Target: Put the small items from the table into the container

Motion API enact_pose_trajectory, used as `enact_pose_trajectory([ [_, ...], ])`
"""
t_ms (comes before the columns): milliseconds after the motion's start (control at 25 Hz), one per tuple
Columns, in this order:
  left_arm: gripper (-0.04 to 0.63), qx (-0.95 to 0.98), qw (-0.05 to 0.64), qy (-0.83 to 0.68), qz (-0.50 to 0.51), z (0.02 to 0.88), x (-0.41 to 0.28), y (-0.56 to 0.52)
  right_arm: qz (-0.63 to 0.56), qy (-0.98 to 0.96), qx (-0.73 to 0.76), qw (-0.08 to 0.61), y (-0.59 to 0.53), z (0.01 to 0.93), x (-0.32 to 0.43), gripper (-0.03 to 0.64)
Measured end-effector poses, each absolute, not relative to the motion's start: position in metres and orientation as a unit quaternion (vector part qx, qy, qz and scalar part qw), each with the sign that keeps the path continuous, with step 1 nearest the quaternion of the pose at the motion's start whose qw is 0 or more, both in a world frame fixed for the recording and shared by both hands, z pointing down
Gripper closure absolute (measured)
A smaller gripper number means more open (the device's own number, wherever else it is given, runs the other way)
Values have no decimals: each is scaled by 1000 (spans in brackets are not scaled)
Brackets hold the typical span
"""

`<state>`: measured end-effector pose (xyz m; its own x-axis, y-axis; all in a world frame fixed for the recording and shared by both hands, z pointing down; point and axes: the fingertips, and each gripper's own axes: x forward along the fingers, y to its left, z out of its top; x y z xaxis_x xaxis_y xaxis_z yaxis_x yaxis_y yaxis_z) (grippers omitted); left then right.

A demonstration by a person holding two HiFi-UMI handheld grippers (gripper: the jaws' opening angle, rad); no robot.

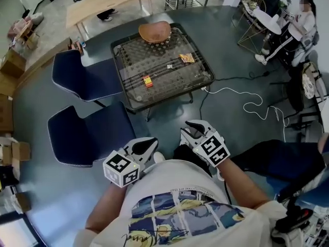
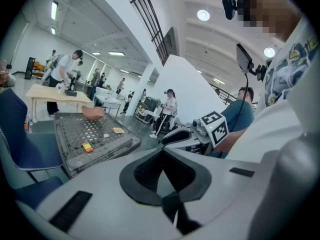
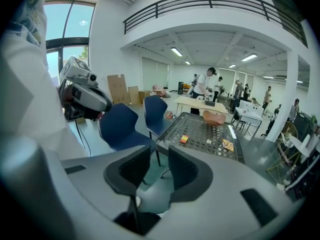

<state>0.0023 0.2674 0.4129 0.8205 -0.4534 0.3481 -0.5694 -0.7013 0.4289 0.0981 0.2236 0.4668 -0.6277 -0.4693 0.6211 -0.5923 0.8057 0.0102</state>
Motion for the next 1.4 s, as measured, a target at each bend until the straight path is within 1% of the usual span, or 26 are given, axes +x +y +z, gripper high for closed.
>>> enact_pose_trajectory([
  [120,588,913,267,-288,104,411,-2,265,95,-897,296,315,221,465,97,514],
  [480,588,903,283,-307,102,424,-14,244,93,-896,288,327,184,478,95,514],
  [720,588,886,294,-344,101,428,-29,201,73,-904,252,337,121,495,80,514],
  [1040,588,854,315,-403,93,427,-21,127,11,-918,115,379,39,537,37,514],
  [1240,588,823,332,-455,77,429,-20,76,-8,-911,26,410,-3,583,19,512],
  [1400,588,795,340,-496,75,430,-23,49,-40,-901,-46,429,-30,618,3,485],
])
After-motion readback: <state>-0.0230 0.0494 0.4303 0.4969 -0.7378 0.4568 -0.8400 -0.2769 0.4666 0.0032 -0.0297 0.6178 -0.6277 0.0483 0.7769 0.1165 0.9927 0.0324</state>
